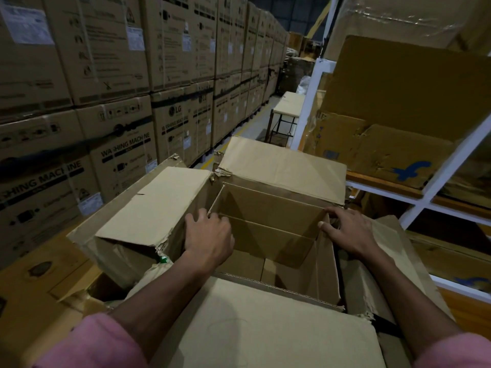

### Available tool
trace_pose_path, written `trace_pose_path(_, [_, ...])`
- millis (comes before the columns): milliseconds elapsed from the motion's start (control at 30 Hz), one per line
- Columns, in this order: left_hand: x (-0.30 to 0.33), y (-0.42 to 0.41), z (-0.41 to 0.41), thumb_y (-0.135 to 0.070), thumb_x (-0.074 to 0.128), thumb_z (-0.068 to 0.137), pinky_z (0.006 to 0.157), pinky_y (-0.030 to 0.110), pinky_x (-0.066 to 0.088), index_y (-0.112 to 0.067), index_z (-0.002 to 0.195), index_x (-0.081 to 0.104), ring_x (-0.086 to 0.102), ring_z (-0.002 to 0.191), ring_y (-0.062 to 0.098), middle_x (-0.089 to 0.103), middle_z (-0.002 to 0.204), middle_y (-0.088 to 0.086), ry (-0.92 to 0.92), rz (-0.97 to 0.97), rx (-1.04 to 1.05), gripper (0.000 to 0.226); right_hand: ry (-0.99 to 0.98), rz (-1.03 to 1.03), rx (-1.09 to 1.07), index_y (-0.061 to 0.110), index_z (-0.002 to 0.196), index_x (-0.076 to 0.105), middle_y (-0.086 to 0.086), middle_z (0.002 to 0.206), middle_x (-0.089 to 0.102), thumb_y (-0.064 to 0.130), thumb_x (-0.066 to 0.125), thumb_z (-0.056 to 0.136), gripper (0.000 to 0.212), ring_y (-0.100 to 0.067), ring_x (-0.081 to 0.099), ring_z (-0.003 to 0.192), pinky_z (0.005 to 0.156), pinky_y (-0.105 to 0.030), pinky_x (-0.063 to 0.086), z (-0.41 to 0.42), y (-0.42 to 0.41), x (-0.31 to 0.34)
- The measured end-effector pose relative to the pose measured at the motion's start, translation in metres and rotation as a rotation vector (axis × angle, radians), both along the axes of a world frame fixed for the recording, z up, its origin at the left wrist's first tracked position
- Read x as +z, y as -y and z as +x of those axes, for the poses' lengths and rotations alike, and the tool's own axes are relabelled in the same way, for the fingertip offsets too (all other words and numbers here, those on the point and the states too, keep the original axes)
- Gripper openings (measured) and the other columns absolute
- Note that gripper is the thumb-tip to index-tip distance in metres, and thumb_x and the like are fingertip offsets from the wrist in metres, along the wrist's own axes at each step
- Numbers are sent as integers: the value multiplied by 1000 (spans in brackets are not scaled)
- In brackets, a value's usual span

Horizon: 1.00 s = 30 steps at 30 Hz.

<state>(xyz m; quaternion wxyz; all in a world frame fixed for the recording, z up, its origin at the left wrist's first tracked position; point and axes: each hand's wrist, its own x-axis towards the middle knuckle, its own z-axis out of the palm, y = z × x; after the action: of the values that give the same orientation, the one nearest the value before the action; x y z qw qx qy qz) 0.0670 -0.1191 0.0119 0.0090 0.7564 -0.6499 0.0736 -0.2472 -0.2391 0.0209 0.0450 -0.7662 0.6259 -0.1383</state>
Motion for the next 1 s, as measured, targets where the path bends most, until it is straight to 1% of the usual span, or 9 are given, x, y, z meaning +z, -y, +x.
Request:
trace_pose_path(167, [2, -1, -1, -46, 42, 100, 101, 52, 36, -19, 127, 60, 50, 126, 32, 65, 129, 8, -9, -25, -6, 43, 15, 0, -7, 29, 144, 51, -5, 140, 61, 67, 39, 82, 73, -30, 45, 136, 111, -52, 31, 1, -1, -1])
trace_pose_path(267, [4, -2, -1, -46, 42, 100, 100, 51, 37, -19, 125, 60, 52, 123, 31, 66, 128, 7, -23, -33, 2, 42, 10, -10, -8, 29, 142, 53, -6, 137, 62, 67, 39, 82, 72, -30, 47, 133, 109, -51, 34, 0, -1, -1])
trace_pose_path(367, [9, -2, 1, -46, 43, 100, 98, 49, 39, -19, 123, 60, 54, 122, 31, 66, 127, 6, -61, -33, 9, 40, 4, -27, -6, 28, 140, 56, -8, 134, 64, 65, 44, 86, 67, -31, 49, 131, 107, -49, 35, -1, -1, -1])
trace_pose_path(500, [12, -2, 4, -49, 44, 101, 100, 50, 40, -19, 125, 59, 54, 125, 32, 65, 130, 7, -88, -2, 7, 41, 5, -23, -10, 29, 140, 56, -8, 135, 63, 66, 43, 86, 67, -32, 48, 132, 106, -49, 34, 0, 0, 0])
trace_pose_path(600, [14, 0, 4, -52, 44, 101, 100, 50, 40, -19, 129, 57, 53, 126, 32, 65, 131, 7, -69, 38, -2, 45, 3, -24, -14, 29, 141, 55, -9, 137, 62, 63, 48, 92, 60, -32, 47, 133, 106, -49, 34, -1, 2, -1])
trace_pose_path(667, [18, 1, 4, -54, 45, 101, 102, 52, 39, -18, 132, 56, 52, 129, 32, 64, 133, 7, -69, 76, -8, 49, 1, -17, -27, 30, 141, 55, -7, 138, 62, 66, 43, 88, 65, -32, 47, 133, 105, -49, 34, 0, 2, -1])
trace_pose_path(800, [26, 6, 3, -57, 43, 102, 106, 54, 37, -19, 132, 56, 52, 129, 31, 65, 131, 6, -77, 92, -17, 50, 16, -8, -29, 32, 141, 55, -7, 139, 61, 67, 42, 88, 65, -31, 46, 134, 106, -49, 34, 0, 4, -2])
trace_pose_path(900, [27, 7, 0, -57, 42, 102, 106, 54, 37, -20, 131, 56, 53, 128, 30, 66, 129, 6, -75, 78, -22, 48, 17, -27, -27, 31, 141, 54, -7, 140, 60, 59, 53, 96, 53, -31, 44, 136, 107, -50, 33, -2, 7, -4])
trace_pose_path(1000, [24, 6, 0, -56, 42, 102, 106, 54, 38, -20, 130, 56, 54, 127, 29, 66, 127, 6, -67, 70, -28, 47, 19, -39, -21, 30, 141, 54, -6, 140, 60, 55, 55, 98, 50, -30, 44, 136, 108, -50, 32, -2, 8, -5])
